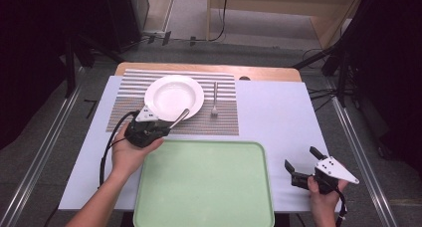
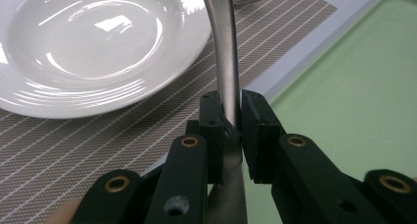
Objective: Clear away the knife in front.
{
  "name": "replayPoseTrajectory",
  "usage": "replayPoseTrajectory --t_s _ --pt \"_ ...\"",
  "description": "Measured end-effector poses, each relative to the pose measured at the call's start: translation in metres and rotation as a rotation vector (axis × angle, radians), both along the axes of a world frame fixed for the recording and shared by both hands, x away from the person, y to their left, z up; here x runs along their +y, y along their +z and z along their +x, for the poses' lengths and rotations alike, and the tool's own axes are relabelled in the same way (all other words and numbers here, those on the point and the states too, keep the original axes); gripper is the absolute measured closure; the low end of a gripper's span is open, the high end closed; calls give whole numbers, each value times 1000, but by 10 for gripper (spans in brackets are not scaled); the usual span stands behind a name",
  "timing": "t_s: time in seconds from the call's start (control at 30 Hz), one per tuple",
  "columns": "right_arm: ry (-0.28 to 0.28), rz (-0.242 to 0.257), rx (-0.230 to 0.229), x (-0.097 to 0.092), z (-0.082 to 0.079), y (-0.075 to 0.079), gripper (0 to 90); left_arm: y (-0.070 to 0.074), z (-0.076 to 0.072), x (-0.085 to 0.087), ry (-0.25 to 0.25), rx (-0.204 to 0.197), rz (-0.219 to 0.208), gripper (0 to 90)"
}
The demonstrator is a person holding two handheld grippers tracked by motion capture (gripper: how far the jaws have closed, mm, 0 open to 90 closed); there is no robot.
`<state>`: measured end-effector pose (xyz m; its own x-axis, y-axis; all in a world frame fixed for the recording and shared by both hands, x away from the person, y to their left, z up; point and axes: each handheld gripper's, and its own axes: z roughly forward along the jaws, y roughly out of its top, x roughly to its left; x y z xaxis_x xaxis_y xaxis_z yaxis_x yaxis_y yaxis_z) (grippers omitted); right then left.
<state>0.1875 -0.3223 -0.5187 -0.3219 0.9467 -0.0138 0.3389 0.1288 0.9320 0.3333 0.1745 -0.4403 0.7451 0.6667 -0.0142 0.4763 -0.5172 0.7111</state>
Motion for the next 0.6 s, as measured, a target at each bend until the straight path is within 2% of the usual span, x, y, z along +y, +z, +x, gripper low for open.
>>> replayPoseTrajectory --t_s 0.4,0.6 --pt "0 2 -2 0 0 0 2 -8 -26 -7 -36 4 -39 793" --pt "4 1 -8 -1 0 0 2 -12 -39 -9 -51 4 -44 793"
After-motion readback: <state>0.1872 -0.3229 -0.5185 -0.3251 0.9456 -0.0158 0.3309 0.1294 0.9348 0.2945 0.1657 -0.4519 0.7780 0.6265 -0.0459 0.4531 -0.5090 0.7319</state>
